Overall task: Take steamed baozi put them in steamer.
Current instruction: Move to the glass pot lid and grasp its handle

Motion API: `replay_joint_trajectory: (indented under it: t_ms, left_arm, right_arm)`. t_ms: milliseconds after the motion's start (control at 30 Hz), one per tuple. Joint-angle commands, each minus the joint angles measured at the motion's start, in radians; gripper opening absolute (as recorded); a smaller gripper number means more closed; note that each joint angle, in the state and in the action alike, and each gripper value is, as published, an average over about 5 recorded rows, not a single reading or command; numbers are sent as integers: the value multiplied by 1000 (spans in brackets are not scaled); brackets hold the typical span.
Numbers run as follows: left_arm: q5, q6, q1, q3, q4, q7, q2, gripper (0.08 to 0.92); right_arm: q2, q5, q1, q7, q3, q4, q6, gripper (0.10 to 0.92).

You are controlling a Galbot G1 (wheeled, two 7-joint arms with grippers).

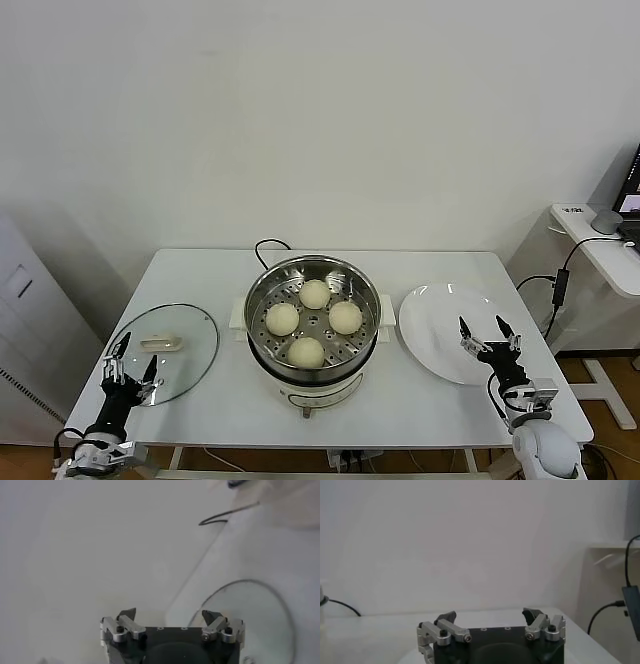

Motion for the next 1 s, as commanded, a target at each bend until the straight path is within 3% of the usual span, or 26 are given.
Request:
replay_joint_trajectory:
  t_ms: [33, 367, 1000]
  left_arm:
    - [501, -180, -106, -64, 225, -105, -23, 823]
    - [514, -193, -171, -63, 326, -105, -4, 823]
    - [487, -167, -314, 0, 383, -88, -4, 823]
  right_arm:
    - [28, -25, -19, -4, 17, -4, 6, 823]
    - [40, -47, -18, -14, 15, -15, 14, 823]
    - [54, -78, -23, -35, 23, -30, 29, 823]
